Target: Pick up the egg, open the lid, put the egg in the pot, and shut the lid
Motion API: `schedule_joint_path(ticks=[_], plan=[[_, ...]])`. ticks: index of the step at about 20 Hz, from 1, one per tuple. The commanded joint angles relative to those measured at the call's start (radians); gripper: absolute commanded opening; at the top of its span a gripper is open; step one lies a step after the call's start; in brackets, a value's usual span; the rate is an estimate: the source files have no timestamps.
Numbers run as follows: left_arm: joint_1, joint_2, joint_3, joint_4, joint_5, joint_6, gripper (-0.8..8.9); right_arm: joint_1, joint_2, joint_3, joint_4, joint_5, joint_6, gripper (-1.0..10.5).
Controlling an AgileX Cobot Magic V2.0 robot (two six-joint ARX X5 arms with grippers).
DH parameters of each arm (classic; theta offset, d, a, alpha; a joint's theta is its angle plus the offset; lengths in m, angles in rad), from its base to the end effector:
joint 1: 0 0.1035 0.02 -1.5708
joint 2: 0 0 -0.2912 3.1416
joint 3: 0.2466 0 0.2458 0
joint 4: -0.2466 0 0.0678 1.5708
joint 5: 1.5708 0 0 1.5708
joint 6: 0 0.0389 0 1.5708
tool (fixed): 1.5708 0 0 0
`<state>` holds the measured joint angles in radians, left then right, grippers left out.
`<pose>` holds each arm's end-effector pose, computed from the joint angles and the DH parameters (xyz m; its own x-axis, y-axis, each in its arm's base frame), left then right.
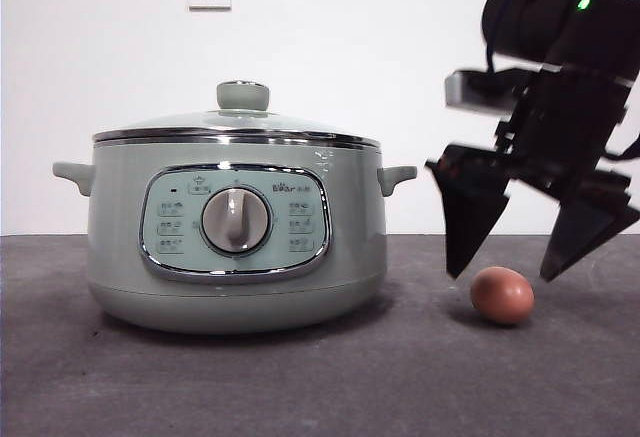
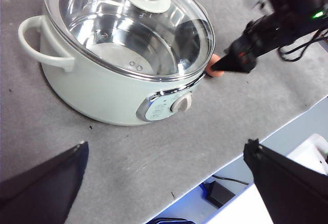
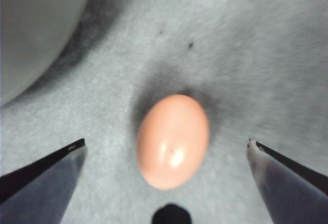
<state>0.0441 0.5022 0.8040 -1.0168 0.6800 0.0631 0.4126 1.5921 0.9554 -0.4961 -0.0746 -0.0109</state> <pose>0.0496 -0.0223 0.3075 0.6143 -0.6023 -0.5098 0.4805 0.7980 -0.3638 0.2725 0.1224 0.2046 0.3576 0.2379 -0.9031 -0.4378 0.8969 0.0629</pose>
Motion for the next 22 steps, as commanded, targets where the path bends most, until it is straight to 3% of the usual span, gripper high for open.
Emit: schedule_joint_path(ticks=[1,7,11,17,22], plan=[[0.001,-0.001,0.003,0.005,0.002,0.008,6.15,0.003,0.037,0.002,0.021,0.006,0.022,5.9],[0.001,0.0,0.003,0.005,0.002,0.008,6.15,0.003,0.055,0.002,0.039,0.006,0.044,2.6],[0.001,0.0,0.003,0.005,0.002,0.008,6.15,0.003,0.055,0.002,0.035,-0.005,0.047,-0.1],[0.001,0.002,0.003,0.013,-0.029,0.008,6.15,0.001,0.016,0.002,0.019,-0.001,0.047,-0.2],[0.001,0.063,0.039,0.08,-0.054,-0.018,6.15,0.001,-0.211,0.002,-0.045,0.0,0.047,-0.2]])
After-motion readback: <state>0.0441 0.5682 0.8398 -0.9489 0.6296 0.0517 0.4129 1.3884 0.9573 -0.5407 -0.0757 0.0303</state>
